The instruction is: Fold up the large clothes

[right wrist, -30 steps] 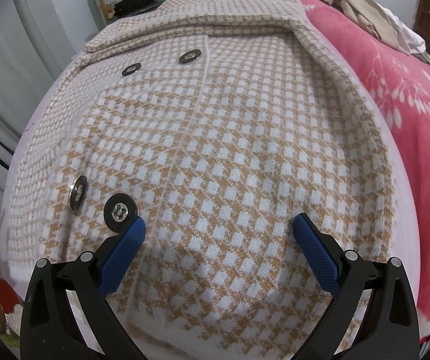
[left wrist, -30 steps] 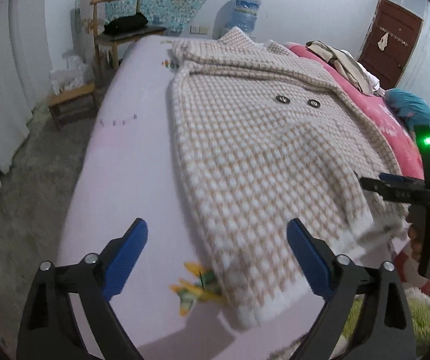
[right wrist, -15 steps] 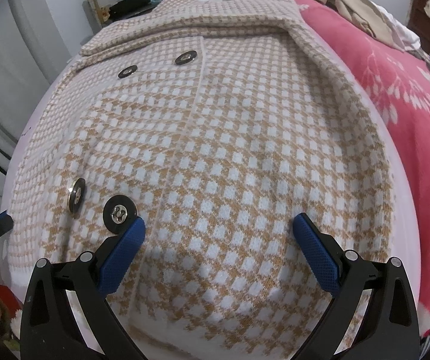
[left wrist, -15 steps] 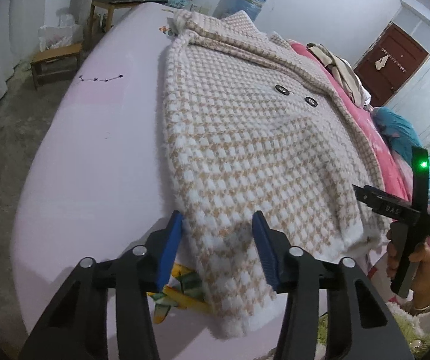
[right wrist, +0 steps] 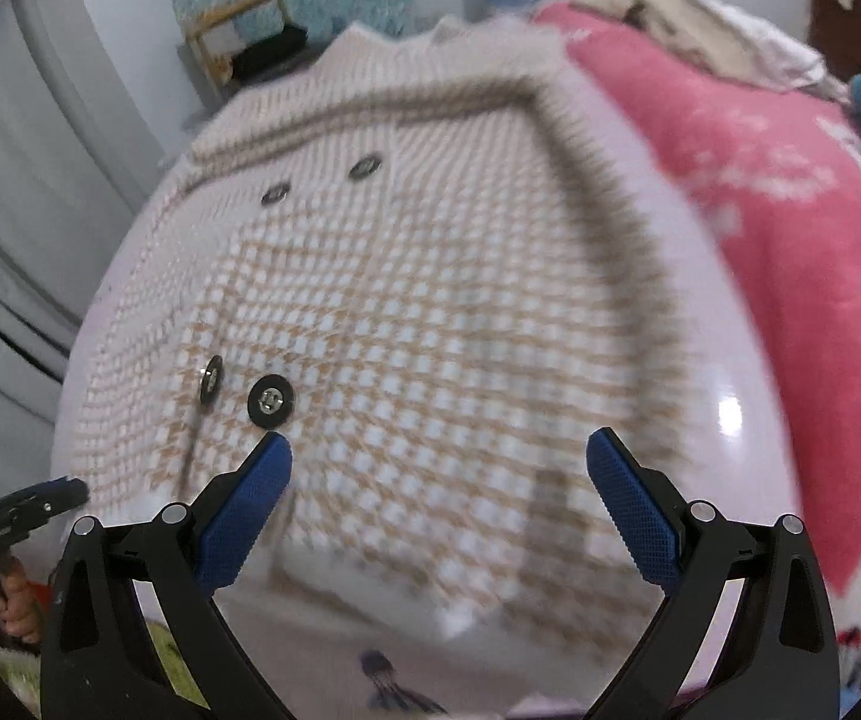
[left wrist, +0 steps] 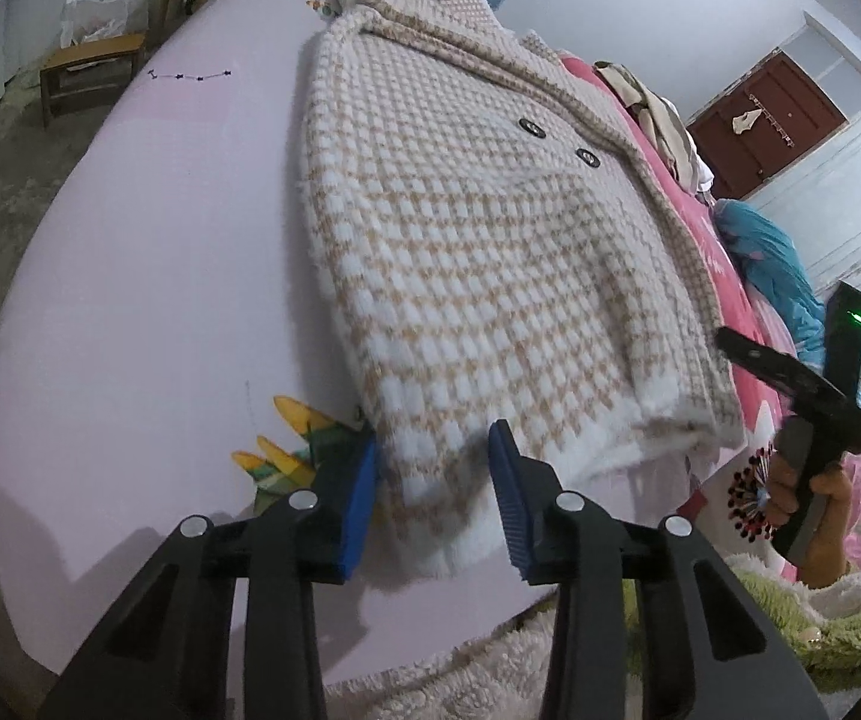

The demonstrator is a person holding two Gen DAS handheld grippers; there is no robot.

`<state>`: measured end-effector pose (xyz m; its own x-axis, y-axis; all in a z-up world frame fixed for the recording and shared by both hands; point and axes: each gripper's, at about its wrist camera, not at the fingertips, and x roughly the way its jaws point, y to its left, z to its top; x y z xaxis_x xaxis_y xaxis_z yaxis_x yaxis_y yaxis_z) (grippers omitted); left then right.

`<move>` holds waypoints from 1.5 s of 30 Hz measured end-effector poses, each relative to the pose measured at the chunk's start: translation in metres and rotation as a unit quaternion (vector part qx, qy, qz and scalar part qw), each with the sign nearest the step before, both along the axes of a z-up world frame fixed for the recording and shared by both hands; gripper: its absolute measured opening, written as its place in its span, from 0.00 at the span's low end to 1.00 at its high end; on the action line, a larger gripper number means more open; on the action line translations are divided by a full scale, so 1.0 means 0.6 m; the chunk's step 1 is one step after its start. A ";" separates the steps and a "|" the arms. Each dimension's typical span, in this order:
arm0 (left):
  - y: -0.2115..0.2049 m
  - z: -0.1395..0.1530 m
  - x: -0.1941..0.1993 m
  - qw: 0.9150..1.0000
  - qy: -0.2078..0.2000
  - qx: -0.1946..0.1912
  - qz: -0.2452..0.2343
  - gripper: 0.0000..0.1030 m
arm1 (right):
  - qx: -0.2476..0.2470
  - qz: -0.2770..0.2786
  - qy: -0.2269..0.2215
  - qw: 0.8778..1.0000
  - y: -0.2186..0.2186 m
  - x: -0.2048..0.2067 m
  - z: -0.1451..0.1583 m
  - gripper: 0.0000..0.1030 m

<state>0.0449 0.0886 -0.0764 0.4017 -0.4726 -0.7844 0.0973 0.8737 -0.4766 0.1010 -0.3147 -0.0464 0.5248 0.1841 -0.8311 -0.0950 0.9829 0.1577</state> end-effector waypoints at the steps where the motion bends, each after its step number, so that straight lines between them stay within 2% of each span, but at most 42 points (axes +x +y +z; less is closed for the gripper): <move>1: -0.001 0.000 -0.001 1.000 0.000 0.002 -0.001 0.34 | 0.000 -0.006 -0.005 1.000 -0.010 -0.009 0.007 0.92; 4: -0.001 -0.002 0.000 1.000 -0.001 0.004 -0.003 0.34 | -0.001 -0.031 -0.003 1.000 -0.040 -0.033 0.014 0.92; 7: -0.002 -0.001 0.001 1.000 -0.003 0.008 -0.005 0.34 | 0.014 -0.057 0.019 0.998 -0.064 -0.050 -0.006 0.91; 11: -0.010 0.001 0.001 1.000 -0.008 0.020 -0.009 0.34 | 0.056 -0.072 0.051 0.995 -0.077 -0.060 -0.030 0.81; 21: -0.015 0.004 0.000 0.999 -0.012 0.035 -0.011 0.34 | 0.092 -0.085 0.057 0.990 -0.089 -0.068 -0.042 0.65; 24: -0.023 0.005 -0.003 0.999 -0.018 0.048 -0.010 0.34 | 0.086 -0.087 0.060 0.991 -0.090 -0.070 -0.045 0.53; 29: -0.030 0.007 -0.005 0.997 -0.026 0.071 -0.011 0.32 | 0.074 -0.087 0.064 0.991 -0.094 -0.079 -0.047 0.27; 30: -0.031 0.007 -0.005 0.997 -0.027 0.074 -0.011 0.32 | 0.073 -0.086 0.064 0.992 -0.093 -0.079 -0.048 0.25; 32: -0.031 0.007 -0.006 0.996 -0.028 0.081 -0.010 0.29 | 0.065 -0.083 0.061 0.993 -0.092 -0.082 -0.048 0.13; 34: -0.033 0.007 -0.005 0.995 -0.029 0.092 -0.010 0.24 | 0.061 -0.077 0.053 0.994 -0.090 -0.084 -0.043 0.08; 39: -0.040 0.020 -0.005 0.990 -0.042 0.132 -0.016 0.08 | 0.049 -0.073 0.021 0.996 -0.089 -0.093 -0.008 0.06; 43: -0.034 0.066 -0.013 0.986 -0.082 0.148 -0.013 0.08 | 0.051 -0.084 -0.017 0.995 -0.106 -0.110 0.040 0.05; 45: -0.030 0.065 -0.011 0.985 -0.080 0.150 -0.015 0.08 | 0.048 -0.088 -0.007 0.995 -0.113 -0.108 0.028 0.05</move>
<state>0.0383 0.0708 -0.0372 0.5207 -0.2424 -0.8186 0.1775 0.9686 -0.1739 0.0362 -0.3822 -0.0298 0.5675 0.1674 -0.8062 0.0738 0.9648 0.2524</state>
